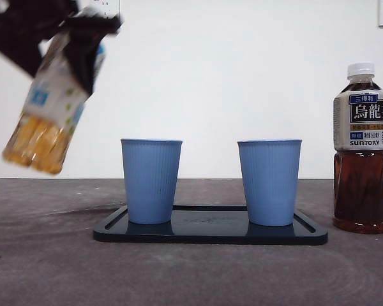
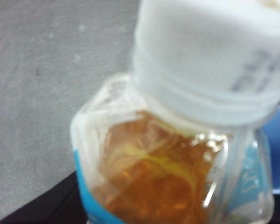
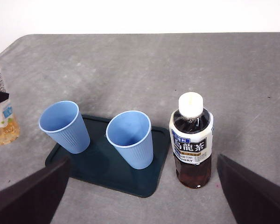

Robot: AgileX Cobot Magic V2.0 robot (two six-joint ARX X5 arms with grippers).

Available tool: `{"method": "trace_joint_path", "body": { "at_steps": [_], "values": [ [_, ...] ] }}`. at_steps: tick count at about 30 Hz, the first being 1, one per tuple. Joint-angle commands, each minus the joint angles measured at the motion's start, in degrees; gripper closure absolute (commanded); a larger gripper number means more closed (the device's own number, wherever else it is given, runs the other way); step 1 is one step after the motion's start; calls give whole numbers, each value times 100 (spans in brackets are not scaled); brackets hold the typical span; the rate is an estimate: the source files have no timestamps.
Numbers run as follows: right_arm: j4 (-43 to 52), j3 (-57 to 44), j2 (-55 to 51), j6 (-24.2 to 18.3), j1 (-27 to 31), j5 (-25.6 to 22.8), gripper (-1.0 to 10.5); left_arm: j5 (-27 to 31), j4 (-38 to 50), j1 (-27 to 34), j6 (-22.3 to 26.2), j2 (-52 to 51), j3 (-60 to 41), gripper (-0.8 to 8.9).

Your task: Pour the drink into the cup

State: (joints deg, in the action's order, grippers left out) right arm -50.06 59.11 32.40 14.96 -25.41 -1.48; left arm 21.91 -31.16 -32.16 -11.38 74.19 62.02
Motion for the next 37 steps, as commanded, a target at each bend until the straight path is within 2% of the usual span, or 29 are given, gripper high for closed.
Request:
{"method": "trace_joint_path", "body": {
  "at_steps": [1,4,7,12,20,37],
  "values": [
    [31,83,42,-85,-33,0,448,42,1143,170,-28,-326,-680,605],
    [31,83,42,-85,-33,0,448,-179,2026,374,-20,-411,-1340,605],
    [31,83,42,-83,-33,0,448,-634,2896,511,-120,-398,-1823,605],
    [28,83,44,-83,-33,-2,448,-710,3738,522,-175,-354,-2181,605],
    [31,83,42,-79,-33,-2,448,-708,4286,527,-181,-168,-2411,605],
    [31,83,44,-72,-33,-2,448,-706,4325,531,-293,173,-2422,592]
  ]
}}
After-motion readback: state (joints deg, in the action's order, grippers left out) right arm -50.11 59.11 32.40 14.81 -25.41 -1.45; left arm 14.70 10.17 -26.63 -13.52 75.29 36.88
